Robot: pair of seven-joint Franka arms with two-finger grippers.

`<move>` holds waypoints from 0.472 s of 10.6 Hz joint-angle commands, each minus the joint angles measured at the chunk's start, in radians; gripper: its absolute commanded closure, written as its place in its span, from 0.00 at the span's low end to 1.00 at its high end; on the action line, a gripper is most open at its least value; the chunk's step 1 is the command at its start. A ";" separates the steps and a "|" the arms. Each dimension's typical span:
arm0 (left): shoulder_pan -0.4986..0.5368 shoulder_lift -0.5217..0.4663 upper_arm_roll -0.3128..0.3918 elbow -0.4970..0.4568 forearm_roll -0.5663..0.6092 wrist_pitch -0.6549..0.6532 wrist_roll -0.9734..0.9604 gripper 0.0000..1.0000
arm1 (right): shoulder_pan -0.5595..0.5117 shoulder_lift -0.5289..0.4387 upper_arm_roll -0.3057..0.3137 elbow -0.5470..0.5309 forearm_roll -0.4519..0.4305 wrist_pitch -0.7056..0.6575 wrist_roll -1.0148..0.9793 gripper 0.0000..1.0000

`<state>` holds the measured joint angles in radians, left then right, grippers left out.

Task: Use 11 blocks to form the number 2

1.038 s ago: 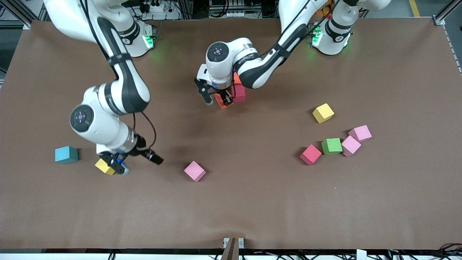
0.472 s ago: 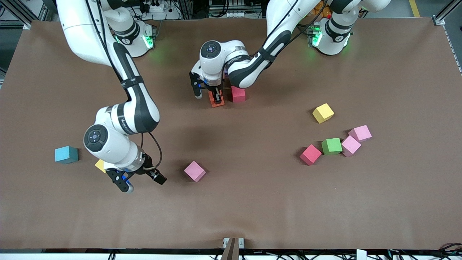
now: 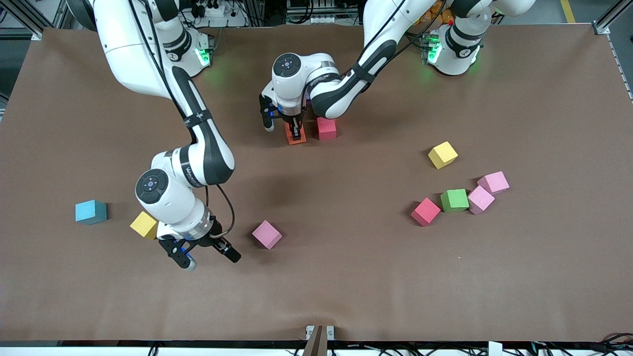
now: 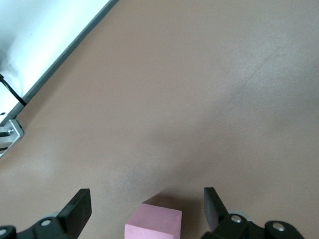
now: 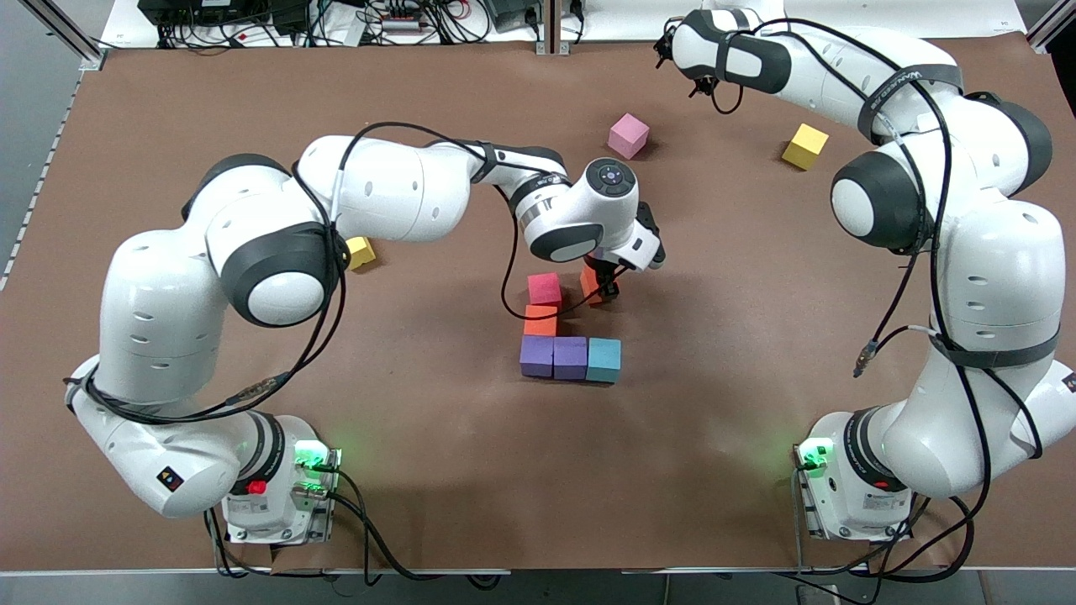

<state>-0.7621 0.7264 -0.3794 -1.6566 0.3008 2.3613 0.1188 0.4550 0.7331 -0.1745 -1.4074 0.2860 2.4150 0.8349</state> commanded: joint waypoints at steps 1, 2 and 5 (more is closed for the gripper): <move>0.001 -0.073 0.007 -0.074 0.021 0.012 0.025 0.58 | -0.040 -0.073 0.000 -0.065 -0.010 -0.060 -0.153 0.00; 0.009 -0.094 0.005 -0.110 0.021 0.042 0.025 0.59 | -0.094 -0.131 0.000 -0.147 -0.010 -0.082 -0.298 0.00; 0.024 -0.111 0.000 -0.149 0.020 0.079 0.027 0.59 | -0.218 -0.167 -0.003 -0.214 -0.074 -0.161 -0.784 0.00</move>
<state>-0.7552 0.6539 -0.3782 -1.7496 0.3011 2.4097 0.1359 0.2825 0.6170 -0.1942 -1.5526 0.2581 2.2803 0.2476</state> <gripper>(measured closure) 0.445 0.000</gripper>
